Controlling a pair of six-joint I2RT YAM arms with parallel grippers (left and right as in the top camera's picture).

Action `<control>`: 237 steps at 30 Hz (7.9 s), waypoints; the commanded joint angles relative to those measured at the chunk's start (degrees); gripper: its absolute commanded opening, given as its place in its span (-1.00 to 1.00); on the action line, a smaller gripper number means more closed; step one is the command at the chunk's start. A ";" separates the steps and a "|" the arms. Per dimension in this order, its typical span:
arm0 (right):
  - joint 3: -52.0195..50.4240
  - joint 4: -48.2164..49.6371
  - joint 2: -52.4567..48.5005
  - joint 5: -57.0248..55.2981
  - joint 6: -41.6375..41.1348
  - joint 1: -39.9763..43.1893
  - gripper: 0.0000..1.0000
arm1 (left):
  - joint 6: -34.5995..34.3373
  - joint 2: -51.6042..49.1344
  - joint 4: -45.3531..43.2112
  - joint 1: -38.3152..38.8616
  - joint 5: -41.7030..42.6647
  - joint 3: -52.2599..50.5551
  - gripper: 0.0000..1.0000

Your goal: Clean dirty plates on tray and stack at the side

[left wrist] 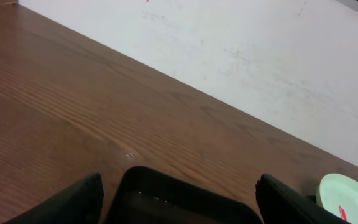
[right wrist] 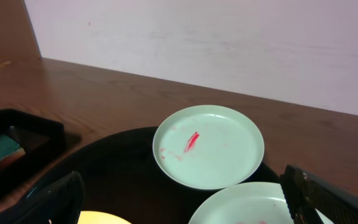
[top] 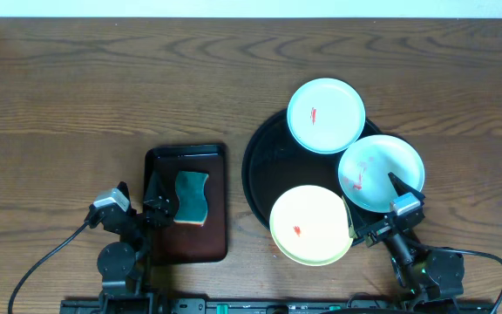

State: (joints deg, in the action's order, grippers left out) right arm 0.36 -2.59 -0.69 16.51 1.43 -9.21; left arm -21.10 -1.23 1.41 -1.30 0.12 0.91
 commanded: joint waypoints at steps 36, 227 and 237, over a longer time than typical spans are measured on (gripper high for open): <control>47.10 -32.79 -32.52 7.78 -4.79 0.55 0.98 | -7.23 -23.15 19.80 -0.17 18.95 35.21 0.59; 58.51 -57.18 -65.22 5.97 -17.25 -3.65 0.61 | 4.35 -88.43 38.73 12.94 5.40 44.59 -0.85; 58.51 -57.02 -65.22 5.92 -17.25 -3.63 0.62 | 4.37 -85.72 47.78 12.94 5.29 54.18 0.19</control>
State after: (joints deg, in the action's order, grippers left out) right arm 57.80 -59.86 -66.00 22.26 -15.59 -11.60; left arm -16.69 -88.36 48.69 11.68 5.43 52.58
